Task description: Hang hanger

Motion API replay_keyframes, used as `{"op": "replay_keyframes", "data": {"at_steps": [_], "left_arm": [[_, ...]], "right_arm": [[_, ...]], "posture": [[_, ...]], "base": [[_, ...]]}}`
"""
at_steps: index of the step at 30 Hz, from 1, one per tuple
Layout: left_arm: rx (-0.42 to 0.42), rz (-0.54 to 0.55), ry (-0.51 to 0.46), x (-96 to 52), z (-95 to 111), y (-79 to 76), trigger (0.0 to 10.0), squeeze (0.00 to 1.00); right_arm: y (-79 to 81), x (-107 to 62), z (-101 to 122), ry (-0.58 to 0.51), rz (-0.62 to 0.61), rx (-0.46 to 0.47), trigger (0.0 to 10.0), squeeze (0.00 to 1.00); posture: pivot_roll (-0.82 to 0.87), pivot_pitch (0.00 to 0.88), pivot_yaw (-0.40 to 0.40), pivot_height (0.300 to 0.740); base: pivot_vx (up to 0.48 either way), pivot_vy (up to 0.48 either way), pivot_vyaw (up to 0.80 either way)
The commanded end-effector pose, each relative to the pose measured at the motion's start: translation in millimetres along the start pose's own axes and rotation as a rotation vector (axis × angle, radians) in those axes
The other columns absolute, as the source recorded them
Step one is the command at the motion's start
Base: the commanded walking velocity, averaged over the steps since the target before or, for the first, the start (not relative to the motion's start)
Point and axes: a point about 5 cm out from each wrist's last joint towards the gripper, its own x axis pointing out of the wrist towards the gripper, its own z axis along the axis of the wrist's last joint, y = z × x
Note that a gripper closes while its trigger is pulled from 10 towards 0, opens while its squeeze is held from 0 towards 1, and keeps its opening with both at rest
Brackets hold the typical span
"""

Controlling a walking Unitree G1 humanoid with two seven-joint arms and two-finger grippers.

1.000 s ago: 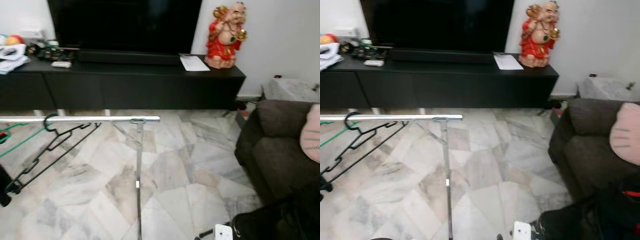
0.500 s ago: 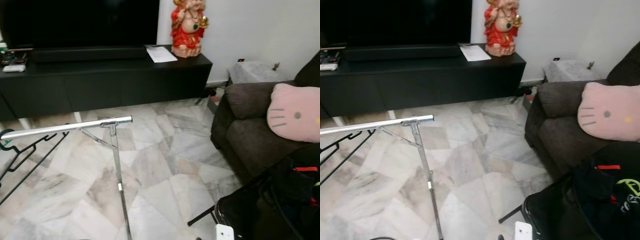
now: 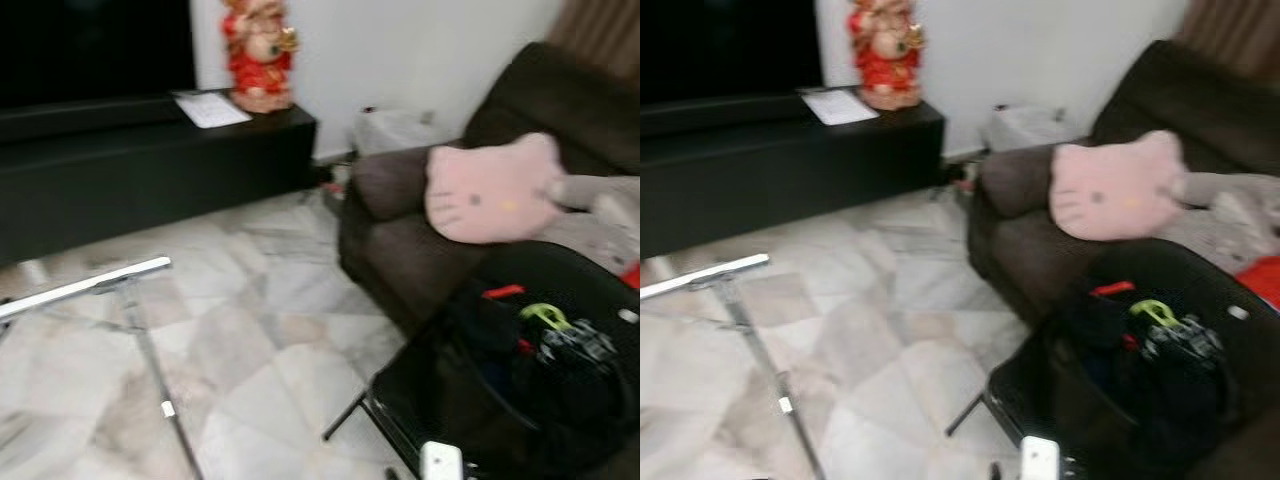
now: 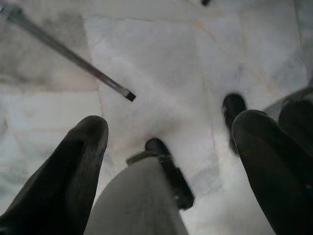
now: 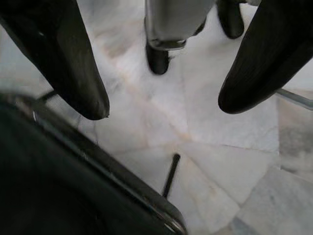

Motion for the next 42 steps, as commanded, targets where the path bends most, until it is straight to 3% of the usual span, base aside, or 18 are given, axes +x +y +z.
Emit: {"op": "replay_keyframes", "data": {"at_steps": [1,28,42], "left_arm": [[-0.049,-0.086,0.156,-16.5,-34.2,-36.9,10.0,0.00],[-0.062,-0.090,0.155,-16.5,-34.2,-36.8,10.0,0.00],[-0.069,-0.088,0.159,-16.5,-34.5,-36.6,10.0,0.00]], "right_arm": [[-9.5,-1.6,-5.0,0.016,-0.028,-0.002,10.0,0.00],[-8.8,-1.7,-4.2,0.003,-0.028,0.012,10.0,0.00],[-8.1,-1.8,-2.3,-0.022,-0.019,0.014,10.0,0.00]], "posture": [[-0.01,0.096,-0.059,0.740],[-0.01,0.097,-0.057,0.740],[-0.02,0.099,-0.057,0.740]], "base": [[0.000,0.000,-0.78],[0.000,0.000,-0.77],[0.000,0.000,0.00]]}}
